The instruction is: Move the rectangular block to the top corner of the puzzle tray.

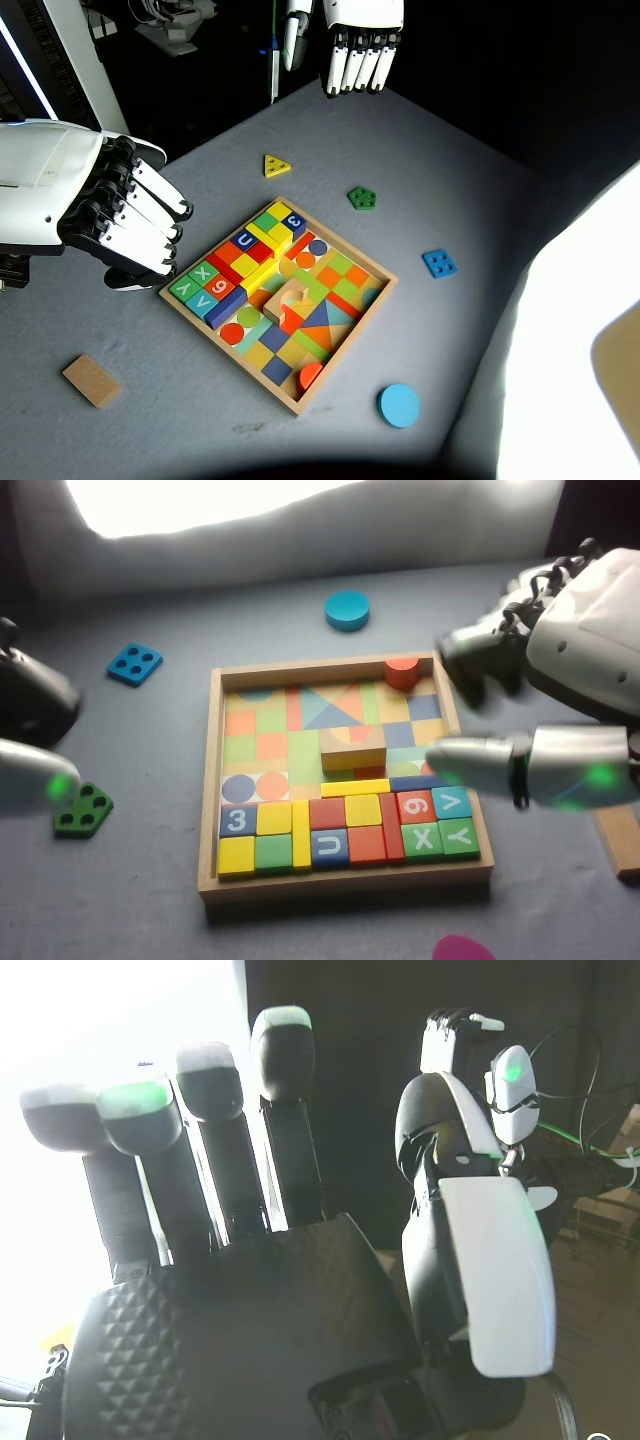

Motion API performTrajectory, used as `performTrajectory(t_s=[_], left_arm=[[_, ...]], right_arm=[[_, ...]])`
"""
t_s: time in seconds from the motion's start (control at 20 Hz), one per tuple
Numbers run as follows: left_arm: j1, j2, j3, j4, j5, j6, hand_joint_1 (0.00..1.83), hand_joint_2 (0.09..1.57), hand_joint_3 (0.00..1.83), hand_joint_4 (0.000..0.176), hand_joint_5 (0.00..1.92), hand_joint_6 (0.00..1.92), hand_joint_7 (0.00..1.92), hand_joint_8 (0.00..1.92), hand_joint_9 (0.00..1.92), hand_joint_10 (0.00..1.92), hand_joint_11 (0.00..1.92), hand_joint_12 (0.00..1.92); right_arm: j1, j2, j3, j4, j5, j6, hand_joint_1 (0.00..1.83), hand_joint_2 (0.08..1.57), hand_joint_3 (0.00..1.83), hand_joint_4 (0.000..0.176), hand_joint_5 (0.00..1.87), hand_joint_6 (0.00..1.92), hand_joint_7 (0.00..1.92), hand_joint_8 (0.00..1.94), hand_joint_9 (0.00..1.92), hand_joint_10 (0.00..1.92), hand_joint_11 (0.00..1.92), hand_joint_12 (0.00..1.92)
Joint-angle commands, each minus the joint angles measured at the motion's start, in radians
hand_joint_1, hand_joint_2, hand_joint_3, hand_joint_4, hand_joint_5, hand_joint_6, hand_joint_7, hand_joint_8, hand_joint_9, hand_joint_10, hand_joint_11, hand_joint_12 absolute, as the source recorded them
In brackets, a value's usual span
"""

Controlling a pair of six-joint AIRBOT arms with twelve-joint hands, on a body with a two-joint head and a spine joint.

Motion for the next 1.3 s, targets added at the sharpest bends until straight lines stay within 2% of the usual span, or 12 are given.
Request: performTrajectory(t_s=[0.0,0.05,0.1,0.2,0.4,0.55,0.65,0.75,0.9,0.95,1.05,1.25], left_arm=[[-0.010,-0.002,0.002,0.010,0.088,-0.003,0.00,1.15,0.02,0.030,0.00,0.00,0.00,0.00,0.00,0.00,0.00,0.19],[-0.010,-0.002,0.003,0.010,0.088,-0.003,0.00,1.15,0.01,0.027,0.00,0.00,0.00,0.00,0.00,0.00,0.00,0.16],[-0.010,-0.002,0.003,0.010,0.088,-0.003,0.00,1.15,0.01,0.027,0.00,0.00,0.00,0.00,0.00,0.00,0.00,0.22],[-0.010,-0.002,0.002,0.010,0.088,-0.003,0.00,1.14,0.00,0.033,0.00,0.00,0.00,0.00,0.00,0.00,0.00,0.22],[-0.010,-0.002,0.003,0.010,0.088,-0.003,0.00,1.14,0.00,0.039,0.00,0.00,0.00,0.00,0.00,0.00,0.00,0.16],[-0.009,-0.001,0.003,0.010,0.088,-0.003,0.00,1.14,0.00,0.039,0.00,0.00,0.00,0.00,0.00,0.00,0.00,0.19],[-0.009,-0.001,0.003,0.010,0.088,-0.003,0.00,1.15,0.00,0.045,0.00,0.00,0.00,0.00,0.00,0.00,0.00,0.16],[-0.009,-0.001,0.001,0.010,0.088,-0.003,0.00,1.15,0.00,0.049,0.00,0.00,0.01,0.00,0.00,0.00,0.00,0.18],[-0.009,-0.001,0.000,0.010,0.087,-0.003,0.00,1.16,0.00,0.041,0.00,0.00,0.00,0.00,0.00,0.00,0.00,0.15],[-0.009,-0.002,0.003,0.010,0.087,-0.003,0.00,1.16,0.00,0.040,0.00,0.00,0.00,0.00,0.00,0.00,0.00,0.15],[-0.009,-0.003,0.007,0.010,0.087,-0.003,0.00,1.16,0.00,0.045,0.00,0.00,0.00,0.00,0.00,0.00,0.00,0.16],[-0.009,-0.005,0.003,0.010,0.087,-0.003,0.00,1.16,0.00,0.042,0.00,0.00,0.00,0.00,0.00,0.00,0.00,0.19]], right_arm=[[0.007,0.004,-0.004,-0.011,0.119,0.002,0.00,1.13,0.03,0.000,0.10,0.01,0.07,0.00,0.06,0.00,0.00,0.19],[0.007,0.004,-0.004,-0.011,0.113,0.002,0.00,1.12,0.02,0.000,0.10,0.01,0.08,0.00,0.06,0.00,0.00,0.19],[0.006,0.004,-0.004,-0.010,0.110,0.002,0.00,1.13,0.01,0.000,0.09,0.00,0.07,0.00,0.05,0.00,0.00,0.14],[0.005,0.003,-0.004,0.007,0.087,-0.003,0.00,1.11,0.00,0.000,0.07,0.00,0.05,0.00,0.03,0.00,0.00,0.07],[0.004,-0.036,0.013,0.155,0.030,-0.185,0.00,1.10,0.00,0.000,0.09,0.00,0.06,0.00,0.03,0.00,0.00,0.11],[0.012,-0.087,0.074,0.205,-0.039,-0.201,0.00,1.09,0.00,0.037,0.27,0.04,0.09,0.00,0.06,0.01,0.00,0.25],[0.017,-0.134,0.122,0.221,-0.071,-0.217,0.00,1.08,0.00,0.046,0.56,0.05,0.09,0.00,0.05,0.00,0.00,0.19],[0.020,-0.163,0.153,0.279,-0.103,-0.260,0.00,1.08,0.00,0.039,0.69,0.04,0.08,0.00,0.02,0.01,0.00,0.04],[0.028,-0.217,0.208,0.333,-0.125,-0.294,0.00,1.09,0.00,0.039,0.80,0.04,0.14,0.02,0.00,0.00,0.00,0.00],[0.029,-0.233,0.221,0.338,-0.125,-0.295,0.00,1.09,0.00,0.043,0.80,0.04,0.14,0.01,0.00,0.00,0.00,0.00],[0.033,-0.271,0.245,0.382,-0.126,-0.340,0.00,1.09,0.00,0.035,0.80,0.04,0.16,0.02,0.00,0.00,0.00,0.00],[0.039,-0.339,0.289,0.406,-0.127,-0.371,0.00,1.09,0.00,0.033,0.81,0.03,0.18,0.02,0.00,0.00,0.00,0.00]])
